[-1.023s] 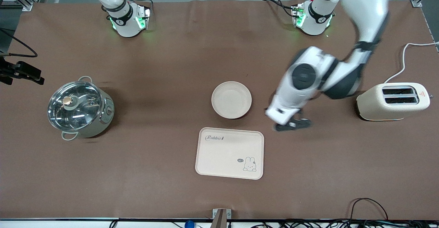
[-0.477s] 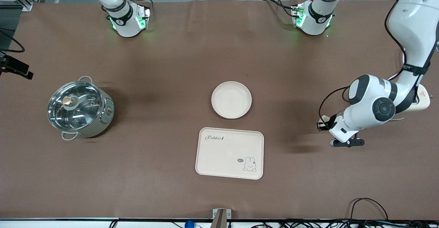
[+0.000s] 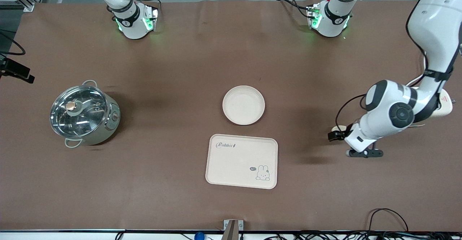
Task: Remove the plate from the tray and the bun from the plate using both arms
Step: 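Lower the bun beside the toaster and open the left gripper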
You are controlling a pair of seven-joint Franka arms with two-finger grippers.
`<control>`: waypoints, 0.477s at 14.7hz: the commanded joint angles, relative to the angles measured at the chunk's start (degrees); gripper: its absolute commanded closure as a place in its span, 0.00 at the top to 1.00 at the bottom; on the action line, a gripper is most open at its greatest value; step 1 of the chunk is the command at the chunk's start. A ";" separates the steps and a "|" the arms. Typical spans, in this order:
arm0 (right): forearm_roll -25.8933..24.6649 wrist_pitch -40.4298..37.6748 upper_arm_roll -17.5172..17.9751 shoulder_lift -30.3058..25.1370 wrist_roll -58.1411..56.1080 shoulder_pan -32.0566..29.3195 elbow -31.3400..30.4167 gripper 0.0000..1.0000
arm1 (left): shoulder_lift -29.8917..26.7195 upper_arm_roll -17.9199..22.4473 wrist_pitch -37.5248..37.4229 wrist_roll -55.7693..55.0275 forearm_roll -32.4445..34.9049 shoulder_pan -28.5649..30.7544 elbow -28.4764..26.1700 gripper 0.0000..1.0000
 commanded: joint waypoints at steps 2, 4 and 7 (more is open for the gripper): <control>0.99 -0.67 0.73 -0.99 0.19 -0.81 -0.78 1.00 | -10.18 -5.66 -20.30 0.72 -1.33 0.59 9.71 1.00; 0.99 -1.21 0.82 -0.99 0.19 -0.72 -0.78 1.00 | -11.59 -7.08 -28.75 0.73 -3.00 0.68 15.87 1.00; 1.08 -0.15 0.73 -0.82 0.19 -0.72 -0.60 1.00 | -17.28 -7.17 -34.40 6.40 -6.94 2.69 19.32 1.00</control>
